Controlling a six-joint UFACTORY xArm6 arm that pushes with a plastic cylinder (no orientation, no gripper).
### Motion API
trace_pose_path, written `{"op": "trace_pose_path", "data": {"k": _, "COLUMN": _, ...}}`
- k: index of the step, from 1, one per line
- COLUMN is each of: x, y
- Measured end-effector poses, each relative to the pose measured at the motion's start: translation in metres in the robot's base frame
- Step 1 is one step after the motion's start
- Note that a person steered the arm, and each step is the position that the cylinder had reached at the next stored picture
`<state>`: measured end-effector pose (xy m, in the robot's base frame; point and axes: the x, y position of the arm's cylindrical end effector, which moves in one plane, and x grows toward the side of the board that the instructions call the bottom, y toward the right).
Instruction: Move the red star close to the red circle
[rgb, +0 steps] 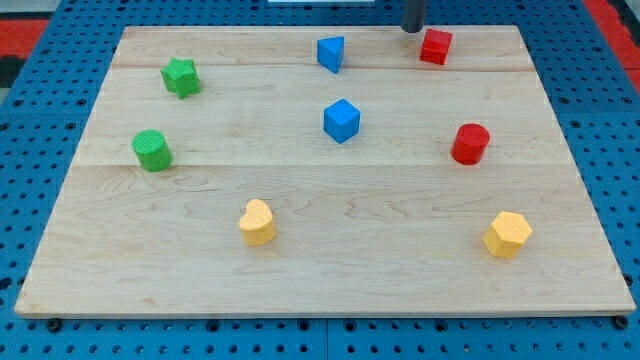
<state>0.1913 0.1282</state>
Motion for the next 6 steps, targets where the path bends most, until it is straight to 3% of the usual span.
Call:
{"op": "trace_pose_path", "data": {"k": 2, "x": 0.009, "y": 0.030}}
{"op": "trace_pose_path", "data": {"k": 5, "x": 0.008, "y": -0.050}}
{"op": "trace_pose_path", "data": {"k": 6, "x": 0.008, "y": -0.028}}
